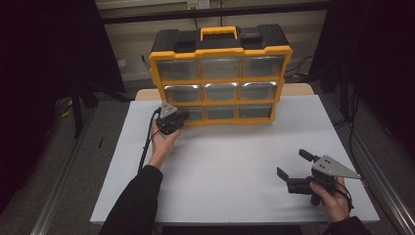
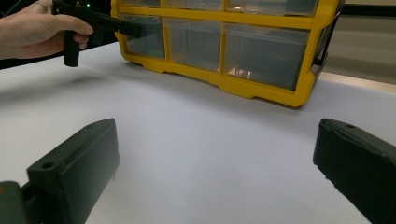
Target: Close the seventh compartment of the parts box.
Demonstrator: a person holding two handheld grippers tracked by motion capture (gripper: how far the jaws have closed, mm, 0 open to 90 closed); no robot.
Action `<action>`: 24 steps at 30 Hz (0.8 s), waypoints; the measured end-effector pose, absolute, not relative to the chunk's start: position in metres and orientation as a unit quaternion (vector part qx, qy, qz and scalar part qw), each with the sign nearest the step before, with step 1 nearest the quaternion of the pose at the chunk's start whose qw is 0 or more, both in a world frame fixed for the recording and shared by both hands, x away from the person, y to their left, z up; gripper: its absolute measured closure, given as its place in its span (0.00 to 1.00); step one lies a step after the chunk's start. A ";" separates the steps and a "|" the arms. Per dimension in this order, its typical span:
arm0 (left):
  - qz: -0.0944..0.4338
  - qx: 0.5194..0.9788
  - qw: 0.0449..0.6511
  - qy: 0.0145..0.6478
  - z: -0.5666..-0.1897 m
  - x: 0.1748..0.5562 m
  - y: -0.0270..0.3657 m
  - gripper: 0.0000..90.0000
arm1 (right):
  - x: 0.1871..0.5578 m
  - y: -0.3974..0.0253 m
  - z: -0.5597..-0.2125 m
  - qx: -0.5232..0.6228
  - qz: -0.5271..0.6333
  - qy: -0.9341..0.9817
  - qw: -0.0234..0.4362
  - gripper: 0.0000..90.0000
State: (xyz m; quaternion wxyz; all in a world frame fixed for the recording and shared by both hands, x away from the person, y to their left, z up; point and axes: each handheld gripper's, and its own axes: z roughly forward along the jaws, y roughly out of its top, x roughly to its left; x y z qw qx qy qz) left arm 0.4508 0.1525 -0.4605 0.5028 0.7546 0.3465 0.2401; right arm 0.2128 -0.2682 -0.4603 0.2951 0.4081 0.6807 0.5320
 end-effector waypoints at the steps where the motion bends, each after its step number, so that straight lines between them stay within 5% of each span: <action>1: 0.239 0.752 0.504 0.350 -0.461 0.451 0.152 1.00 | 0.213 -0.268 -0.460 0.408 0.532 0.680 0.295 0.00; 24: 0.236 0.753 0.501 0.356 -0.465 0.455 0.155 1.00 | 0.211 -0.270 -0.460 0.410 0.534 0.678 0.295 0.00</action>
